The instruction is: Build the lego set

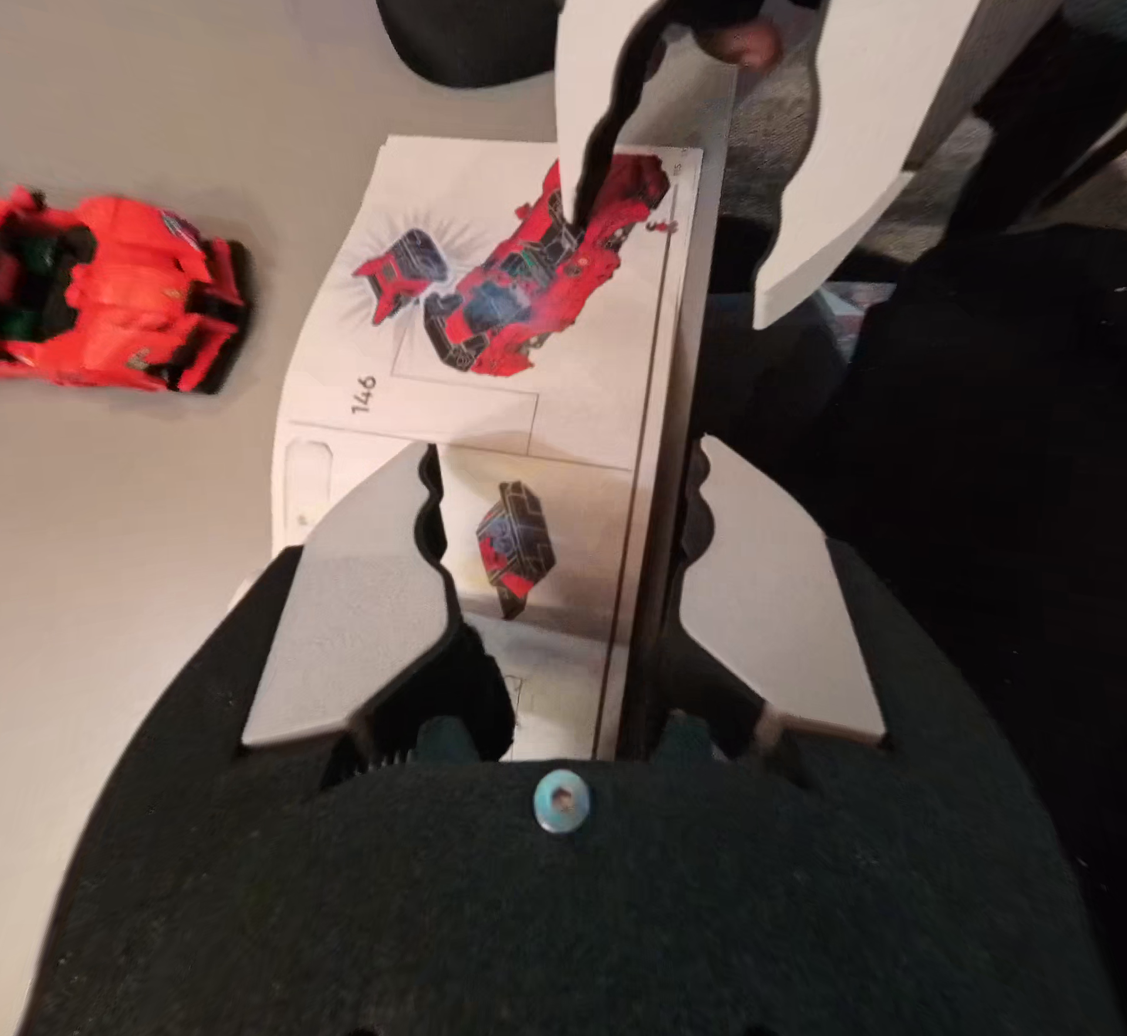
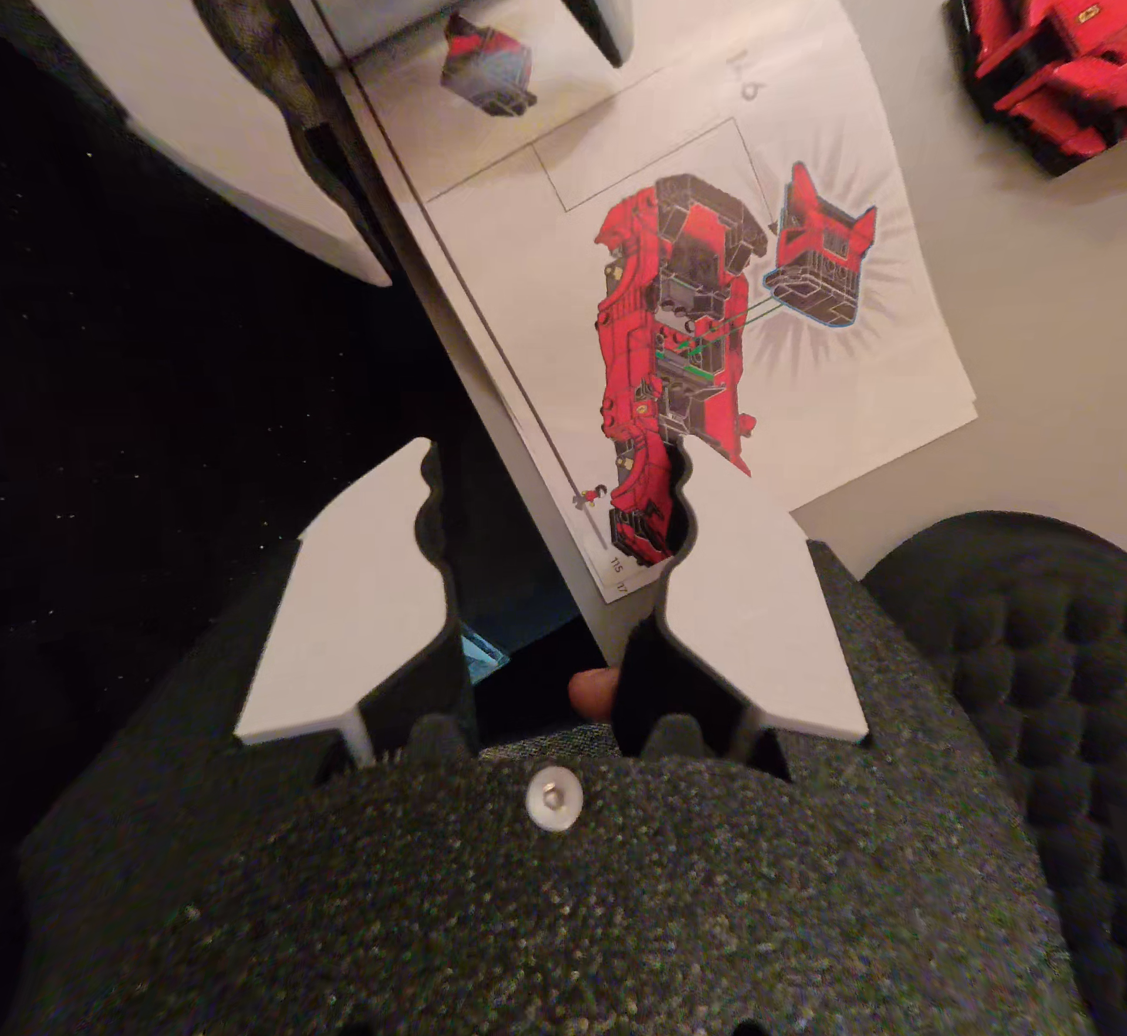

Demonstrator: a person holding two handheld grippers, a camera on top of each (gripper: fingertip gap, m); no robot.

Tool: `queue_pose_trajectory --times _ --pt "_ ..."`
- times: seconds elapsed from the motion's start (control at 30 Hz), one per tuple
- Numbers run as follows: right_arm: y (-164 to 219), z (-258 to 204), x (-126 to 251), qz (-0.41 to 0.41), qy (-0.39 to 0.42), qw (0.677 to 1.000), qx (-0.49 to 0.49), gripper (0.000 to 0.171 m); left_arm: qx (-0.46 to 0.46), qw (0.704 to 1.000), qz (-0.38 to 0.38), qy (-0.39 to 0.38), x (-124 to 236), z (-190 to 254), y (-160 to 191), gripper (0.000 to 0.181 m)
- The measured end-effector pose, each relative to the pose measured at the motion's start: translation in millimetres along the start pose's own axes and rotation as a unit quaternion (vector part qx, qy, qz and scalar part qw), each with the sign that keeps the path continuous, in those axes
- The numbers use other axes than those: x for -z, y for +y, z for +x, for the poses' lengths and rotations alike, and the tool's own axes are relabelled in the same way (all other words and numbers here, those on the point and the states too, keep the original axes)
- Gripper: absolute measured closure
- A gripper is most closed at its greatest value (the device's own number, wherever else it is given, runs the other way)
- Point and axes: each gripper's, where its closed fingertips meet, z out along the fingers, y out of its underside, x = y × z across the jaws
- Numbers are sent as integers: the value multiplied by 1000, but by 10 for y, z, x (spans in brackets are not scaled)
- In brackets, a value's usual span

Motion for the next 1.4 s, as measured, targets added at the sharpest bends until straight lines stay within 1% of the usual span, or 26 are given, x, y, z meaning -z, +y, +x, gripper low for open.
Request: queue_pose_trajectory --times 0.07,0.13,0.23,0.27,0.3,0.33,0.4,0.43,0.47,0.5,0.57,0.6,0.67,0.77,0.83,0.93,1.07,1.13,1.17,1.2,1.27,1.3,1.37,1.4 --pt "-2 -1 -1 2 -1 1000 -2 99 -42 998 -2 -49 -42 11 -59 106" --pt "-7 -2 0 5 -2 1000 -7 99 -59 995 -4 -81 -73 -23 -87 114" --pt "-9 -5 0 5 -3 1000 -8 98 -83 991 -26 -97 -82 -21 -42 116" --pt "-10 -4 -1 3 -3 1000 -8 98 -93 990 -28 -102 -71 -17 -37 120" --pt "-13 -7 -2 3 -4 1000 -7 99 -103 988 -28 -110 -51 -19 -43 125" --pt "-24 -31 -4 4 -12 1000 -3 100 -114 986 -27 -118 -23 -19 -54 134" --pt "-95 -84 25 25 -24 999 9 100 -139 978 -25 -154 57 -65 -71 159" --pt "-174 -63 86 52 -12 998 12 100 -149 972 -20 -181 114 -118 -80 171" --pt "-268 -35 176 85 2 996 10 100 -148 968 -13 -200 167 -160 -79 177" --pt "-362 -2 284 119 15 993 2 100 -132 969 1 -207 210 -184 -74 179" --pt "-489 50 481 172 38 984 -7 104 -74 975 44 -202 291 -219 -61 180" --pt "-513 59 544 184 43 982 -9 105 -43 977 67 -198 337 -239 -51 180" --pt "-492 62 547 176 45 983 -17 111 23 976 115 -183 436 -274 -28 180" --pt "-468 45 327 132 39 990 -15 125 127 960 202 -147 613 -302 1 181" --pt "-584 16 126 116 26 993 -2 135 199 938 256 -120 732 -309 57 180" --pt "-919 -29 -184 105 8 993 43 147 277 906 305 -99 859 -302 189 180" --pt "-1466 -105 -502 128 -14 987 97 163 334 878 326 -108 942 -227 401 179" --pt "-1617 -196 -634 137 -41 983 115 166 348 867 334 -127 1035 -219 525 175" --pt "-1649 -240 -705 136 -53 981 126 168 353 862 335 -142 1101 -243 602 167" --pt "-1665 -260 -780 131 -57 981 134 168 359 856 334 -162 1194 -289 688 156" --pt "-1698 -282 -901 127 -62 979 145 169 365 837 335 -231 1501 -475 874 137" --pt "-1720 -293 -939 130 -65 979 146 171 355 827 337 -276 1717 -581 945 134" --pt "-1727 -312 -1004 126 -75 979 144 171 307 816 330 -362 2152 -728 970 135" --pt "-1733 -319 -1023 128 -79 978 143 171 265 826 315 -386 2268 -745 900 140"
